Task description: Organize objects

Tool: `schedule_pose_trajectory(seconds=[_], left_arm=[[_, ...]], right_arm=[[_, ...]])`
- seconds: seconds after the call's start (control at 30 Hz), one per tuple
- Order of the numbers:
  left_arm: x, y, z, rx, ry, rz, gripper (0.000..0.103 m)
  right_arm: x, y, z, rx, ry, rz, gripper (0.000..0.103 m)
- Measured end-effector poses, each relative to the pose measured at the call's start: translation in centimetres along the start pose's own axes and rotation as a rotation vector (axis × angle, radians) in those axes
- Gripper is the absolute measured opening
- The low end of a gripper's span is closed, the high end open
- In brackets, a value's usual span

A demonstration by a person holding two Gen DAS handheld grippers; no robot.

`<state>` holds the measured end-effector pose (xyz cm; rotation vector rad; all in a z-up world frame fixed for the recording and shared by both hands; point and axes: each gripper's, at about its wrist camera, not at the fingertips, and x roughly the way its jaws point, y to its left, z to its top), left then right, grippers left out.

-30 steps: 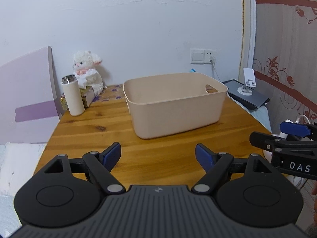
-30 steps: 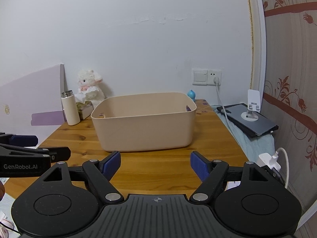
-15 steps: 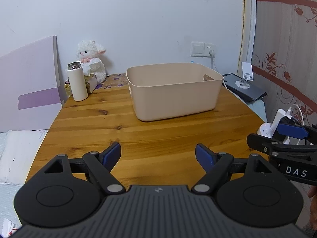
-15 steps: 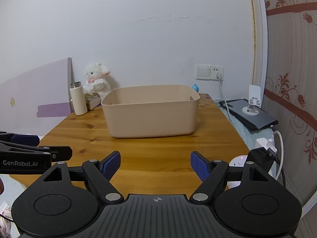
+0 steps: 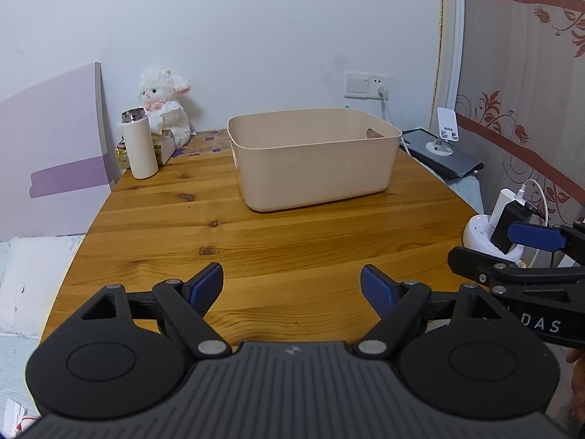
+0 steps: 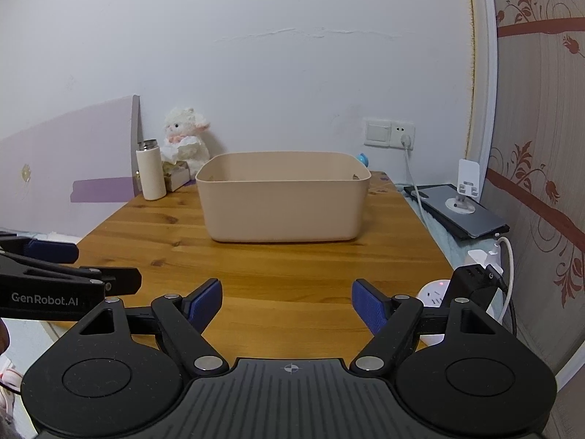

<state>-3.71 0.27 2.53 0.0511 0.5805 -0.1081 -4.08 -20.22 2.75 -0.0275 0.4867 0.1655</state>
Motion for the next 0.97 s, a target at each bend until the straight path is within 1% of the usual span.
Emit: schedule_pose_trajectory(seconds=[0.07,0.1,0.37,0.47,0.53,0.97], left_arm=[[-0.2,0.0,-0.1,0.001,-0.007,0.000,0.092],[-0.4,0.0,-0.1,-0.002,-0.012,0.002,0.092],[-1.2,0.4,-0.1,-0.015,-0.024,0.006,0.093],[-1.2,0.6,0.0,-0.019,-0.016,-0.001,0.096],[-1.2,0.7,0.0,-0.019,-0.013,-0.010,0.096],[-0.3,1.1,0.2,-0.015,0.006,-0.001,0.096]], right_arm=[[-0.1,0.1,0.0,-0.003,-0.002,0.000,0.080],[-0.2,0.1,0.0,-0.004,-0.004,-0.001,0.080],[-0.3,0.4,0.1,-0.012,0.000,-0.001,0.080],[-0.4,0.5,0.1,-0.021,0.000,0.001,0.080],[-0.4,0.6,0.2,-0.023,-0.001,0.000,0.080],[0.5,0.4,0.4,-0.027,0.021,-0.005,0.081]])
